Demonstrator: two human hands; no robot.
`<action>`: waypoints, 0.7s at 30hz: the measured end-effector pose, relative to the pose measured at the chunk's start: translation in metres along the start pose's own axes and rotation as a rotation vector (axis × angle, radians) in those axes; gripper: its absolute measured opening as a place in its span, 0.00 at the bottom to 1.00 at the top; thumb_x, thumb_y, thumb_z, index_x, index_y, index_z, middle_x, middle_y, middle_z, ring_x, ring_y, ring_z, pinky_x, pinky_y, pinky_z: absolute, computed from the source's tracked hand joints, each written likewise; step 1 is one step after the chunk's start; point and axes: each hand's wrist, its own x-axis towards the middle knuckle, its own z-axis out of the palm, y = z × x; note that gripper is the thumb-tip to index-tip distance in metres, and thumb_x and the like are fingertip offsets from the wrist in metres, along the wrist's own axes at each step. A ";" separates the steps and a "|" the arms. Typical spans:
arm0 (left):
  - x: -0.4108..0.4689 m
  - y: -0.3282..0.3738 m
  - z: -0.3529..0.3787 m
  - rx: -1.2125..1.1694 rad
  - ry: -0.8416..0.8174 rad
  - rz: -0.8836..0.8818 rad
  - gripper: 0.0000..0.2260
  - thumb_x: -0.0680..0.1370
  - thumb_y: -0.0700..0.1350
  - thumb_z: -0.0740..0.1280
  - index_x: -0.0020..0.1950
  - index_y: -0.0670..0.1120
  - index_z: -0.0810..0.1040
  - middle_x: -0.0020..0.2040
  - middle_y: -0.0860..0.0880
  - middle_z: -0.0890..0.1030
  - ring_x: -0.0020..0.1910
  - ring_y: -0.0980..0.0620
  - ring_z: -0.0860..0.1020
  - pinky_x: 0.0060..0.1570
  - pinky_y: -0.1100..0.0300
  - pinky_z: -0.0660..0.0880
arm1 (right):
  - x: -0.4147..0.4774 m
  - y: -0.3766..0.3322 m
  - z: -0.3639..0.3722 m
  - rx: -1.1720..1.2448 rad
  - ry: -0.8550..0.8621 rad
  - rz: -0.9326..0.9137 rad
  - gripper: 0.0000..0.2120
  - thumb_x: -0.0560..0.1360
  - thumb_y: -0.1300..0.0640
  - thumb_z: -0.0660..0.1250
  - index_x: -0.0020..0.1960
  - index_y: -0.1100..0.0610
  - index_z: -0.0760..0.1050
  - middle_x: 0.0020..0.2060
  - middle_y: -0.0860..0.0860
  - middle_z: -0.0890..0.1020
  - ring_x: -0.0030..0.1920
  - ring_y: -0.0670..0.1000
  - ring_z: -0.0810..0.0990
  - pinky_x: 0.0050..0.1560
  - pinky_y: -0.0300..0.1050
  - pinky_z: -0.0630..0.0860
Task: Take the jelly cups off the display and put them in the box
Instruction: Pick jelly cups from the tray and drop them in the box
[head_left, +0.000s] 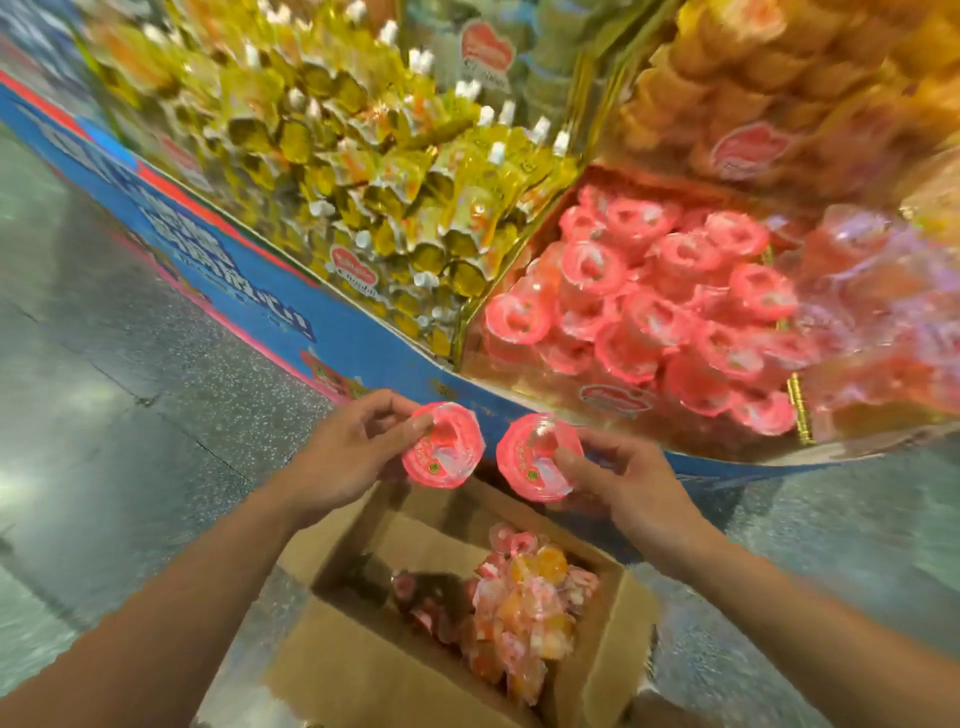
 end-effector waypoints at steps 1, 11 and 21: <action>-0.004 0.018 0.003 0.007 -0.012 0.004 0.15 0.74 0.48 0.69 0.54 0.37 0.78 0.44 0.41 0.83 0.42 0.48 0.81 0.50 0.42 0.81 | -0.007 -0.015 -0.004 0.005 0.015 -0.014 0.08 0.74 0.52 0.71 0.52 0.49 0.86 0.50 0.54 0.86 0.46 0.52 0.84 0.49 0.58 0.84; 0.001 0.150 0.052 0.077 0.016 0.123 0.08 0.81 0.45 0.66 0.48 0.41 0.80 0.40 0.45 0.79 0.39 0.51 0.78 0.40 0.53 0.82 | -0.044 -0.131 -0.054 0.060 0.211 -0.075 0.06 0.76 0.58 0.71 0.49 0.53 0.87 0.40 0.46 0.86 0.40 0.47 0.84 0.45 0.50 0.84; 0.042 0.196 0.109 0.135 0.082 0.229 0.07 0.77 0.48 0.70 0.44 0.49 0.87 0.37 0.41 0.80 0.36 0.50 0.74 0.39 0.55 0.71 | -0.028 -0.171 -0.132 0.167 0.283 -0.008 0.15 0.74 0.57 0.74 0.51 0.69 0.82 0.46 0.71 0.78 0.42 0.63 0.80 0.42 0.48 0.85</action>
